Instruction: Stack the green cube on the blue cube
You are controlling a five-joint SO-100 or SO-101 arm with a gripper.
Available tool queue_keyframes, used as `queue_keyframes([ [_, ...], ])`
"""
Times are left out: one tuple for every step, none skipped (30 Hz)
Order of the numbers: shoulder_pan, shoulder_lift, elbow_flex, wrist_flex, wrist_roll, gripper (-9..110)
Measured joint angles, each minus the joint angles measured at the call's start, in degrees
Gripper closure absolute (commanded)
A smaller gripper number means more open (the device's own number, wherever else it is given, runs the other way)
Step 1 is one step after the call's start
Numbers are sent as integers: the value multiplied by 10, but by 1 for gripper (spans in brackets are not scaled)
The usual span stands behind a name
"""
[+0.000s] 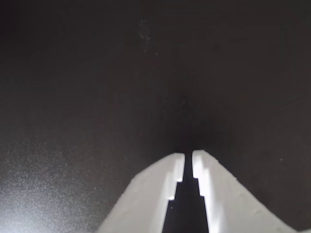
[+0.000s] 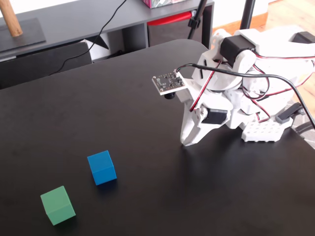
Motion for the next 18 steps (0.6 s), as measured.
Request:
queue_keyframes([
  [0, 0, 0, 0, 0, 101],
  [-2, 0, 0, 0, 2, 101],
  [-7, 0, 0, 0, 4, 101],
  [-14, 0, 0, 0, 4, 101],
  [-17, 0, 0, 0, 4, 101],
  [-18, 0, 0, 0, 5, 101],
  [-18, 0, 0, 0, 5, 101],
  [-18, 0, 0, 0, 5, 101],
  [-18, 0, 0, 0, 5, 101],
  [-18, 0, 0, 0, 5, 101],
  [-18, 0, 0, 0, 5, 101],
  [-18, 0, 0, 0, 5, 101],
  [-18, 0, 0, 0, 5, 101],
  [-18, 0, 0, 0, 5, 101],
  [-18, 0, 0, 0, 5, 101],
  [-18, 0, 0, 0, 5, 101],
  [-18, 0, 0, 0, 5, 101],
  [-18, 0, 0, 0, 4, 101],
])
